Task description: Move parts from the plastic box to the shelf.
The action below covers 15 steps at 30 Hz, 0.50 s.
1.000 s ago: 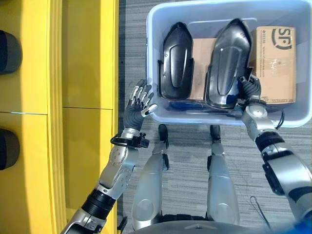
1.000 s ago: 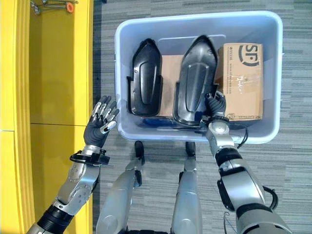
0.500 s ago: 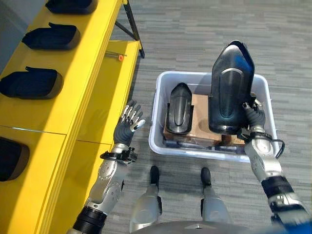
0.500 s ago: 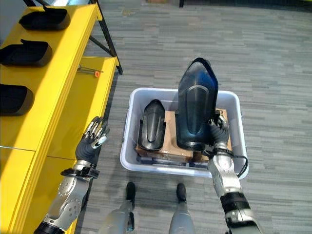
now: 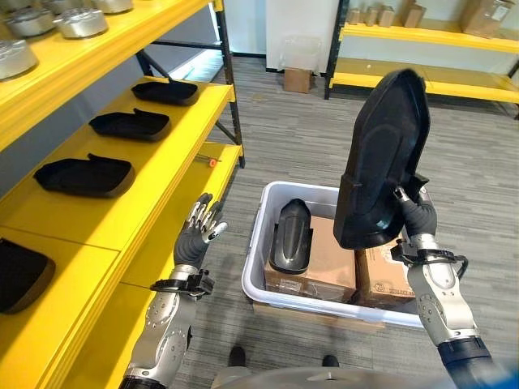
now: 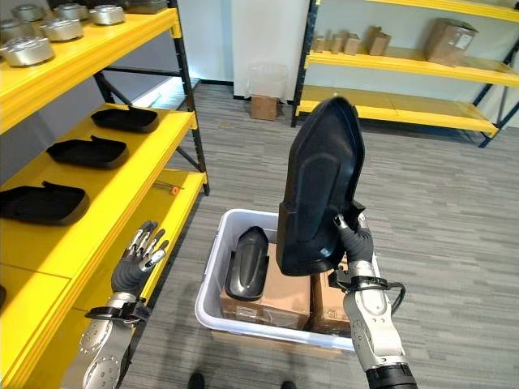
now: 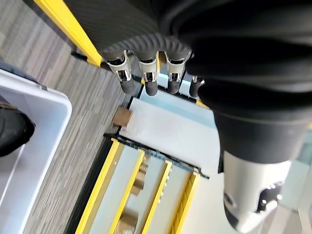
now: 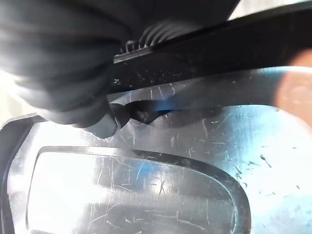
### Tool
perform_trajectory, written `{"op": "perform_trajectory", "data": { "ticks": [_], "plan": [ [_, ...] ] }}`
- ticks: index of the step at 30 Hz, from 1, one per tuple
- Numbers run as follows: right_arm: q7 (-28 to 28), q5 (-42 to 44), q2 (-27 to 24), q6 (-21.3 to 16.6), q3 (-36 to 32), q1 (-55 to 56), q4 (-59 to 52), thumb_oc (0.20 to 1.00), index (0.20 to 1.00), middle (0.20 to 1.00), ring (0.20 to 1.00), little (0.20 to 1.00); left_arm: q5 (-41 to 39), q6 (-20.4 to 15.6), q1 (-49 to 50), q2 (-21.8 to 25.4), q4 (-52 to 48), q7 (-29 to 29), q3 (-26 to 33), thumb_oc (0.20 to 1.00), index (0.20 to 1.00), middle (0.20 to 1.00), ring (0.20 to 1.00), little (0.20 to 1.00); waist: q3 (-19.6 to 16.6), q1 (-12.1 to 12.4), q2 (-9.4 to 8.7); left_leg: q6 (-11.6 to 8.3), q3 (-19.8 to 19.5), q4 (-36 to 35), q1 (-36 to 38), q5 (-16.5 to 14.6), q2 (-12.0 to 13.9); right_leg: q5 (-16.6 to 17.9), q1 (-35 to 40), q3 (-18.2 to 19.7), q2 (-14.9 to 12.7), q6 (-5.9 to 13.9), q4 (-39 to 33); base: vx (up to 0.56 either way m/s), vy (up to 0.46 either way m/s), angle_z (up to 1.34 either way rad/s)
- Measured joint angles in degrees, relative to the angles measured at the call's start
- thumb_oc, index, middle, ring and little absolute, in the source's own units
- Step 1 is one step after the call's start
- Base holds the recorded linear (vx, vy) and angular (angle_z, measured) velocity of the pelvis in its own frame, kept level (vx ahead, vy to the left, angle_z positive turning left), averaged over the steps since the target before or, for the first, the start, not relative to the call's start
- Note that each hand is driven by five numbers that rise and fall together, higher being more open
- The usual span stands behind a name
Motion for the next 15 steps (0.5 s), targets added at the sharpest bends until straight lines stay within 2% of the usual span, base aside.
{"op": "perform_trajectory", "data": {
  "ticks": [2,3,4,5,6,7,8,9,10,11,12,13,14,15],
  "plan": [
    [0.19,0.01,-0.42,0.0,1.36,-2.27,-0.02,0.2,0.2,0.2,0.2,0.2,0.6,0.07,1.98,-0.21,0.0,0.0,1.11,1.0,1.0,1.0,1.0,1.0,0.41,0.75,0.05,-0.37,-1.43,0.86,-0.47,-0.07,0.82,-0.87,0.1,-1.06,1.34,-0.85,1.09,-0.16,-0.193,0.31],
    [0.23,-0.01,-1.03,-0.09,2.16,-3.68,0.0,0.2,0.2,0.2,0.2,0.2,0.6,0.06,2.8,-0.15,0.0,-0.01,1.55,1.0,1.0,1.0,1.0,1.0,0.91,1.5,0.64,-1.07,-2.21,2.02,-1.91,0.33,1.52,-1.23,-0.67,-1.74,2.14,-1.33,1.89,-0.37,-0.167,0.51],
    [0.07,0.0,-2.95,-0.43,3.57,-7.24,0.02,0.2,0.2,0.2,0.2,0.2,0.6,0.09,3.71,-0.05,-0.02,-0.04,1.38,1.0,1.0,1.0,1.0,1.0,2.2,2.84,1.16,-1.98,-4.59,4.19,-5.53,0.9,2.94,-1.82,-2.94,-3.31,4.02,-2.3,3.59,-0.31,-0.096,0.6],
    [0.02,-0.15,-3.65,-0.83,3.82,-8.48,-0.06,0.2,0.2,0.2,0.2,0.2,0.58,0.17,3.65,-0.64,0.2,-0.08,1.01,1.0,1.0,1.0,1.0,1.0,3.81,3.46,2.83,-3.78,-5.57,4.8,-7.88,2.69,3.17,-1.87,-3.54,-4.99,4.97,-2.69,4.21,-0.28,-0.036,1.2],
    [-0.31,-0.23,-4.44,-1.49,3.36,-8.54,-0.43,0.2,0.2,0.2,0.2,0.2,0.57,0.26,2.37,-1.48,0.57,-0.13,-0.03,1.0,1.0,1.0,1.0,1.0,4.69,2.87,3.07,-3.85,-6.45,6.48,-11.56,5.04,2.77,-3.13,-5.0,-6.45,4.93,-3.54,5.29,-0.13,-0.018,1.59],
    [-0.84,-0.29,-5.83,-1.2,2.71,-8.67,-1.0,0.2,0.2,0.2,0.2,0.2,0.58,0.32,2.29,-2.71,0.84,-0.24,-0.86,1.0,1.0,1.0,1.0,1.0,6.55,3.71,5.67,-1.58,-3.46,3.62,-12.19,3.27,2.97,-3.93,-4.51,-8.95,5.6,-4.68,5.85,-0.21,-0.057,2.02],
    [-1.28,-1.3,-5.67,-0.94,2.77,-8.92,-1.52,0.2,0.2,0.2,0.2,0.2,0.48,0.53,1.12,-0.68,1.35,-0.13,-0.33,1.0,1.0,1.0,1.0,1.0,10.23,6.2,4.32,-1.06,4.55,3.59,-12.67,-5.45,3.83,-4.37,-5.15,-12.01,3.51,-7.05,7.05,-0.15,-0.056,1.74],
    [-1.33,-2.3,-5.21,-0.82,2.93,-9.19,-1.59,0.2,0.2,0.2,0.2,0.2,0.46,0.45,0.47,0.36,1.46,-0.08,0.25,1.0,1.0,1.0,1.0,1.0,11.04,6.67,2.82,1.03,7.5,8.04,-14.04,-3.75,3.61,-4.22,-5.57,-13.83,1.37,-7.39,7.22,-0.17,-0.045,1.27],
    [-1.36,-2.88,-5.16,-0.54,3.27,-9.34,-2.05,0.2,0.2,0.2,0.2,0.2,0.45,0.43,0.39,0.83,1.48,-0.09,0.41,1.0,1.0,1.0,1.0,1.0,11.39,6.72,1.87,0.99,7.87,12.72,-13.98,-3.79,4.18,-4.12,-5.3,-14.79,0.27,-7.52,7.27,-0.15,0.015,0.97],
    [-2.05,-3.88,-4.98,-0.59,3.08,-9.01,-3.47,0.2,0.2,0.2,0.2,0.2,0.45,0.34,0.35,0.16,1.59,-0.26,0.25,1.0,1.0,1.0,1.0,1.0,11.19,5.77,1.58,-1.14,6.82,20.16,-10.72,-5.76,6.61,-3.85,-4.39,-17.17,-1.35,-7.39,8.27,-0.17,0.045,0.92],
    [-2.35,-4.64,-4.54,-0.59,1.77,-7.38,-5.81,0.2,0.2,0.2,0.2,0.2,0.47,0.37,-0.07,-0.14,1.56,-0.38,-0.02,1.0,1.0,1.0,1.0,1.0,11.15,3.9,1.51,-1.6,6.96,23.63,-9.22,-6.51,7.53,-3.86,-3.21,-19.7,-2.52,-6.49,8.45,-0.08,0.088,1.31],
    [-2.74,-4.56,-4.41,-1.15,0.23,-5.06,-8.44,0.2,0.2,0.2,0.2,0.2,0.43,0.35,-1.01,-1.05,1.56,-0.44,-0.04,1.0,1.0,1.0,1.0,1.0,11.0,1.66,1.85,-1.53,7.89,24.23,-7.28,-6.71,8.86,-4.25,-2.66,-22.11,-3.94,-5.99,9.83,0.01,0.187,1.25],
    [-3.0,-4.54,-4.28,-1.77,-0.7,-4.01,-9.04,0.2,0.2,0.2,0.2,0.2,0.39,0.35,-1.26,-1.74,1.58,-0.44,-0.09,1.0,1.0,1.0,1.0,1.0,10.66,0.28,2.47,-1.6,9.17,22.94,-5.15,-6.36,9.76,-4.35,-2.67,-22.63,-4.55,-5.82,11.23,0.06,0.195,1.07],
    [-3.23,-4.53,-4.39,-1.85,-1.16,-3.3,-9.06,0.2,0.2,0.2,0.2,0.2,0.32,0.36,-1.78,-1.9,1.58,-0.43,-0.59,1.0,1.0,1.0,1.0,1.0,10.34,-0.32,3.03,-0.95,9.63,19.82,-2.88,-3.94,9.77,-4.7,-2.64,-22.65,-5.08,-5.26,12.38,0.1,0.223,0.94]
  ]
}}
